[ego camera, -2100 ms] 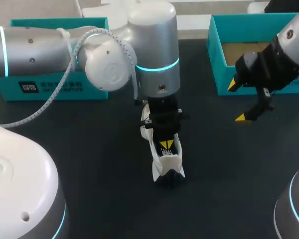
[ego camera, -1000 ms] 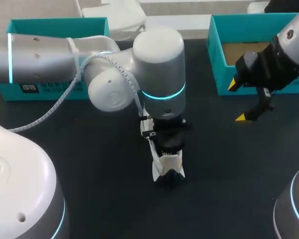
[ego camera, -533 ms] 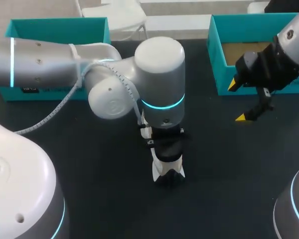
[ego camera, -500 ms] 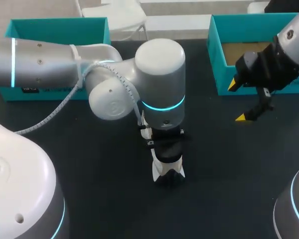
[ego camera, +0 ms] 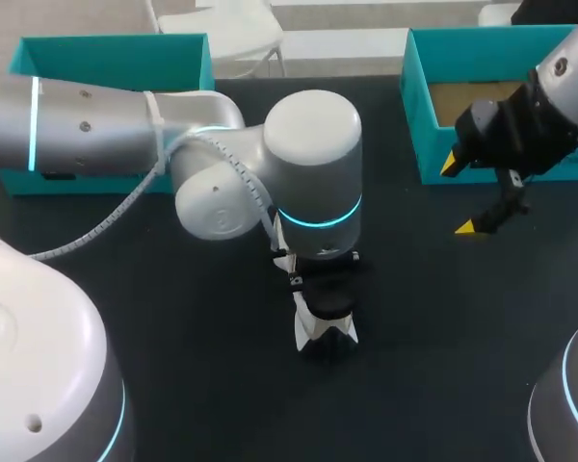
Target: Take the shoe out of the shoebox, open the shoe tongue, remove and reinsert the insole, then place the shoe into the shoebox
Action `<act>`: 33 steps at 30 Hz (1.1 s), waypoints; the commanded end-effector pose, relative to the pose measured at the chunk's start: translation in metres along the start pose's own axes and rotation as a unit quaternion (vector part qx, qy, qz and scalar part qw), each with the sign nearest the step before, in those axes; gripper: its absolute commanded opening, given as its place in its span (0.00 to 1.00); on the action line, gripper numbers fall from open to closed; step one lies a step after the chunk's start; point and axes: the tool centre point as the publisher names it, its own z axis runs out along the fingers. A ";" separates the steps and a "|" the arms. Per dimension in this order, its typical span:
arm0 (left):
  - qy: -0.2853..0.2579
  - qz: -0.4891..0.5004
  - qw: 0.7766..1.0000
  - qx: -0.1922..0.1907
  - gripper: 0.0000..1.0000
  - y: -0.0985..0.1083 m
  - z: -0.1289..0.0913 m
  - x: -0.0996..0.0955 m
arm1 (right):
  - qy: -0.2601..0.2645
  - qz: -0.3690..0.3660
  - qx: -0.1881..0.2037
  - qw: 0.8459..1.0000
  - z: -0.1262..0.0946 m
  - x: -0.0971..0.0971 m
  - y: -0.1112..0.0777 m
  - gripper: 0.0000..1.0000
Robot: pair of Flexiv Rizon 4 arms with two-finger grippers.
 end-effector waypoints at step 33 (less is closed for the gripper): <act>-0.005 -0.047 0.991 -0.126 0.87 0.040 -0.045 0.008 | 0.000 0.000 0.001 1.000 0.001 0.000 0.000 1.00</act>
